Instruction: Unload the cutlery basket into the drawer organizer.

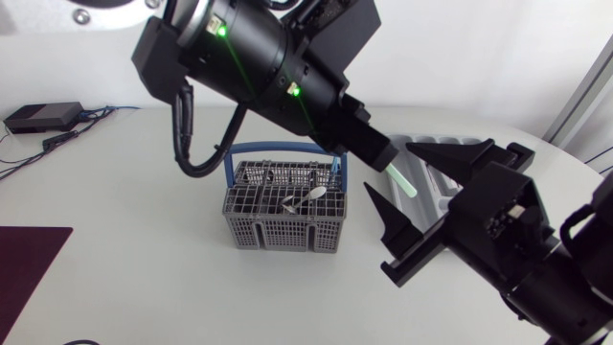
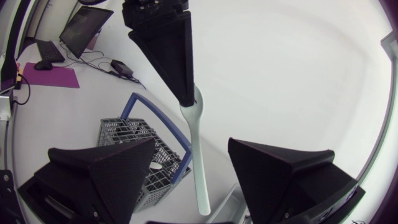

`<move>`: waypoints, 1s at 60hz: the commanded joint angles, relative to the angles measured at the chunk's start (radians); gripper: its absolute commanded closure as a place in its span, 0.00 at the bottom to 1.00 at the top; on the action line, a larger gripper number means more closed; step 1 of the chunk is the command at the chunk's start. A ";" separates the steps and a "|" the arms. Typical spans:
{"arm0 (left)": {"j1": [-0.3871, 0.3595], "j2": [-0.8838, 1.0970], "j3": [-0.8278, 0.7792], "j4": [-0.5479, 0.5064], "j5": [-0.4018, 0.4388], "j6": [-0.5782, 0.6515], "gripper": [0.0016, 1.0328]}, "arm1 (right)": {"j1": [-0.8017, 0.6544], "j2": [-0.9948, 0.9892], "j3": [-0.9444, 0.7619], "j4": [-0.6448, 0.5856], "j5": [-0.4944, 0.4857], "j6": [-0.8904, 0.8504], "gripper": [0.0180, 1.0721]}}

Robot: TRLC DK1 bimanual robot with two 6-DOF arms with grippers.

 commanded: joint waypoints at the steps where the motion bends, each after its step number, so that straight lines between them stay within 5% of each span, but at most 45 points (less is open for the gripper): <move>1: -0.001 0.026 0.039 -0.020 0.015 -0.048 0.80 | 0.006 0.010 -0.032 0.040 0.020 -0.053 0.27; 24: -0.001 0.072 0.111 -0.084 0.034 -0.074 0.81 | -0.006 0.065 -0.035 0.100 0.020 -0.096 0.57; 60: 0.012 0.092 0.095 -0.103 0.048 -0.071 0.81 | -0.015 0.130 -0.018 0.148 0.060 -0.125 0.74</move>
